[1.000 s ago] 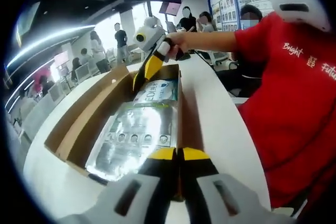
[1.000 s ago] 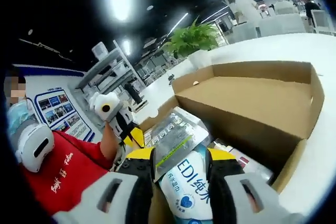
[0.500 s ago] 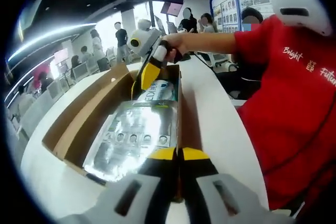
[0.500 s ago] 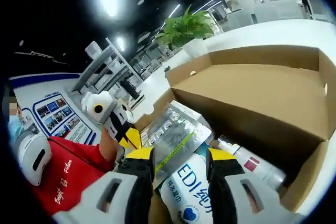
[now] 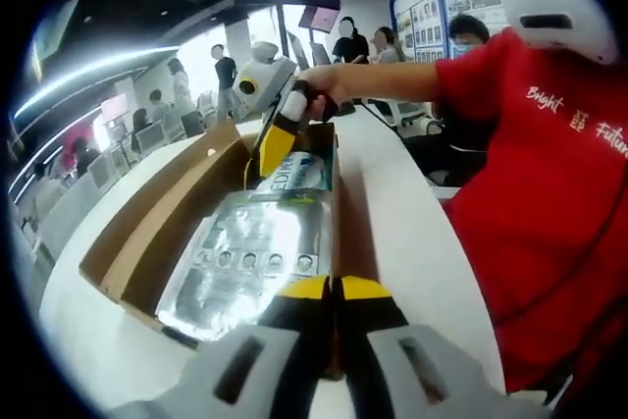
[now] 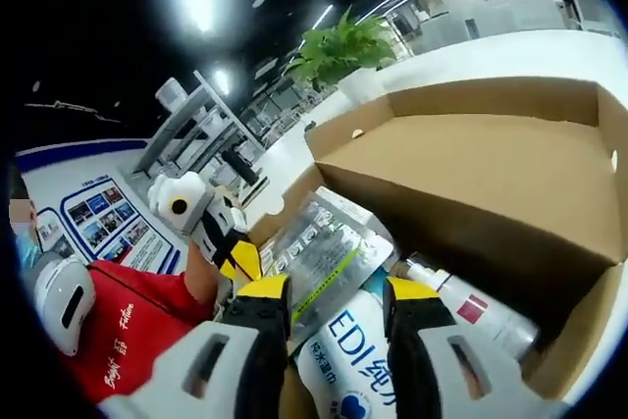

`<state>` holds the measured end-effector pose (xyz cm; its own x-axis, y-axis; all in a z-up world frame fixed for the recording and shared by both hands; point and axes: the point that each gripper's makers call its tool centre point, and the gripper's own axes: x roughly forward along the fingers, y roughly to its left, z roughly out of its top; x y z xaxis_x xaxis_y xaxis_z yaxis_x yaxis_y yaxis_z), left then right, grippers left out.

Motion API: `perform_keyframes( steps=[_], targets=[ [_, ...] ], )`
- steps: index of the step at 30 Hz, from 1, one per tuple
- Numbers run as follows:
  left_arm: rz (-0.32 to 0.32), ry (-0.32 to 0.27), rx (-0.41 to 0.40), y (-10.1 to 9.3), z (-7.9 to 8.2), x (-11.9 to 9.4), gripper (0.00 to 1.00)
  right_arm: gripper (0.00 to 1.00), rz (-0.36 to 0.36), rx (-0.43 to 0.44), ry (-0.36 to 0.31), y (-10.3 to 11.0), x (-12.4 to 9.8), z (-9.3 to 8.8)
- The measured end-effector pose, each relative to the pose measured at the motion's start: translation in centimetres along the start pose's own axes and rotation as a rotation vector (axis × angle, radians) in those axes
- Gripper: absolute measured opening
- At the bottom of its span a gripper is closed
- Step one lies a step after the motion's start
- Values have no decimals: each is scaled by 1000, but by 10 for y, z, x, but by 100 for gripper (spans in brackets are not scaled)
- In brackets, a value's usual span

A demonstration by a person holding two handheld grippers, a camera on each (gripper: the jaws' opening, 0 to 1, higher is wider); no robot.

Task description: Operate the shoe box by opening the lid, removing the specified soft item, and placing it in the target area until the item is outside and the box remains undamaged.

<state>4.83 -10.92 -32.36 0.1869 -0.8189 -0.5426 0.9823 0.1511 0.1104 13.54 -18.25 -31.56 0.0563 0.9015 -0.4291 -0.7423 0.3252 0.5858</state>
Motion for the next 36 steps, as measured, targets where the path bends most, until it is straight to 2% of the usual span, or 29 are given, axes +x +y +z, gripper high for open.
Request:
perform_keyframes(
  steps=[4, 7, 12, 16, 21, 24, 31, 34, 36],
  targets=[
    [1, -2, 3, 0, 0, 0, 2, 36, 3, -12, -9, 2, 0, 1],
    [-3, -4, -1, 1, 1, 1, 2, 26, 55, 23, -20, 11, -4, 3],
    [-3, -10, 1, 1, 2, 2, 2, 26, 70, 1, -31, 11, -5, 4],
    [-5, -9, 1, 2, 2, 2, 2, 25, 90, 31, -47, 10, -9, 10],
    [-2, -7, 7, 2, 1, 2, 2, 23, 130, 61, -79, 22, -12, 14],
    [7, -11, 17, 1, 2, 2, 2, 23, 138, 47, -91, 26, -12, 14],
    [2, -10, 17, 0, 3, 2, 2, 23, 156, 85, -100, 31, -13, 16],
    [0, -11, 19, 0, 3, 2, 2, 22, 198, 104, -103, 40, -10, 18],
    [1, -11, 18, 0, 4, 2, 2, 22, 174, 103, -94, 41, -4, 14]
  ],
)
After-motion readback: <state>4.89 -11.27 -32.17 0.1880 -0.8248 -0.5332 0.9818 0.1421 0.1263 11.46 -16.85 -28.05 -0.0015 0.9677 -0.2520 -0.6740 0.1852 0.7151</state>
